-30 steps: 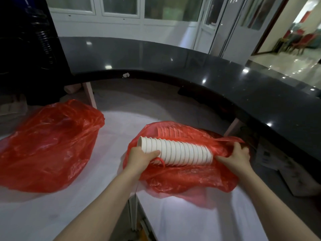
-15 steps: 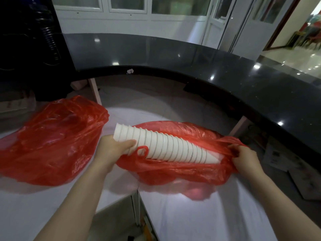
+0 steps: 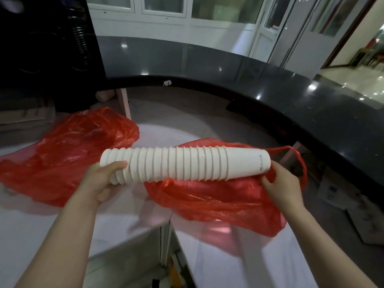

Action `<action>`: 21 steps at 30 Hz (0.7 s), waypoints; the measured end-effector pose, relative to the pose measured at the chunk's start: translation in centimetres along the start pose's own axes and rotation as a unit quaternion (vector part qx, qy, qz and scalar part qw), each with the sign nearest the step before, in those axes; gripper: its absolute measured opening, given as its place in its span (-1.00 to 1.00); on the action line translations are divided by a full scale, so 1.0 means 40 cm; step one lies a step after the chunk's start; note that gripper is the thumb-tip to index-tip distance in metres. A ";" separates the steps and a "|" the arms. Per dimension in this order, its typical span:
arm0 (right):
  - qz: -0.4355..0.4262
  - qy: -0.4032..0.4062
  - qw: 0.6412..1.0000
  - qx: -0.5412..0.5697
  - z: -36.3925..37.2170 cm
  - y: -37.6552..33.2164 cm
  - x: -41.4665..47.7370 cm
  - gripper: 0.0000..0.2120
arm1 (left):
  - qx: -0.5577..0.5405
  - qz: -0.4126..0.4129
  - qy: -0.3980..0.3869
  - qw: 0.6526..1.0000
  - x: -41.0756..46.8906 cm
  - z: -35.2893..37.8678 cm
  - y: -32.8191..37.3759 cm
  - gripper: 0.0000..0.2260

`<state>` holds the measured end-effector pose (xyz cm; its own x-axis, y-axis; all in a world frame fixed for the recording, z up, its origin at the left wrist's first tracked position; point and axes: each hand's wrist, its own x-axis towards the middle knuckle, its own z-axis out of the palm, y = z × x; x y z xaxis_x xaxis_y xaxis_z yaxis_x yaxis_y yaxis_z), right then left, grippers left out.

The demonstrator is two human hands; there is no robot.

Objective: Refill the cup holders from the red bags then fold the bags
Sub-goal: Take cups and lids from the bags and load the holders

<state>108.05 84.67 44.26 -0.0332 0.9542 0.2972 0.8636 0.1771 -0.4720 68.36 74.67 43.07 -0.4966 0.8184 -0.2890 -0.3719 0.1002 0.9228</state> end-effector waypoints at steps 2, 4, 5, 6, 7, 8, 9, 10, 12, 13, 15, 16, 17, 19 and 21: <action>0.000 0.000 1.000 0.014 0.005 -0.028 -0.010 -0.48 | -0.014 -0.002 -0.011 1.000 -0.002 -0.008 0.008 -0.82; -0.005 0.001 0.999 0.038 0.008 -0.052 -0.021 -0.34 | -0.022 -0.005 -0.016 1.000 -0.003 -0.017 0.014 -0.83; -0.009 0.005 0.998 0.056 0.007 -0.062 -0.027 -0.30 | -0.024 -0.007 -0.018 1.000 -0.004 -0.022 0.016 -0.83; -0.014 0.010 0.997 0.073 0.006 -0.071 -0.033 -0.29 | -0.027 -0.009 -0.017 0.999 -0.006 -0.030 0.017 -0.82; -0.022 0.017 0.996 0.082 0.005 -0.079 -0.039 -0.31 | -0.029 -0.012 -0.016 0.999 -0.009 -0.040 0.018 -0.82; -0.037 0.028 0.995 0.083 0.005 -0.086 -0.044 -0.36 | -0.033 -0.015 -0.014 0.999 -0.011 -0.050 0.018 -0.81; -0.054 0.038 0.995 0.080 0.005 -0.091 -0.048 -0.40 | -0.036 -0.018 -0.014 0.999 -0.012 -0.061 0.018 -0.80; -0.068 0.042 0.993 0.084 0.004 -0.094 -0.051 -0.44 | -0.038 -0.019 -0.015 0.999 -0.014 -0.071 0.018 -0.79; -0.070 0.033 0.987 0.139 -0.003 -0.102 -0.055 -0.49 | -0.039 -0.019 -0.020 0.999 -0.022 -0.083 0.019 -0.72; -0.055 0.026 0.979 0.194 -0.008 -0.112 -0.055 -0.54 | -0.043 -0.021 -0.020 0.999 -0.029 -0.088 0.019 -0.69; -0.005 0.010 0.936 0.353 -0.011 -0.154 -0.055 -0.65 | -0.058 -0.023 -0.014 0.998 -0.042 -0.105 0.018 -0.67; 0.026 0.002 0.893 0.450 -0.007 -0.183 -0.056 -0.69 | -0.067 -0.022 -0.009 0.997 -0.048 -0.115 0.024 -0.67; 0.065 -0.008 0.838 0.542 0.000 -0.214 -0.057 -0.71 | -0.070 -0.020 -0.003 0.997 -0.055 -0.122 0.034 -0.69; 0.125 -0.036 0.730 0.671 0.022 -0.282 -0.058 -0.65 | -0.070 -0.011 0.013 0.997 -0.067 -0.140 0.060 -0.76; 0.154 -0.055 0.651 0.742 0.048 -0.359 -0.055 -0.49 | -0.079 0.005 0.025 0.997 -0.084 -0.160 0.091 -0.80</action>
<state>94.76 80.48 48.77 -0.0801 0.9965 -0.0237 -0.5949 -0.0669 -0.8010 63.64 68.66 45.77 -0.5375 0.7897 -0.2959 -0.4836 -0.0011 0.8753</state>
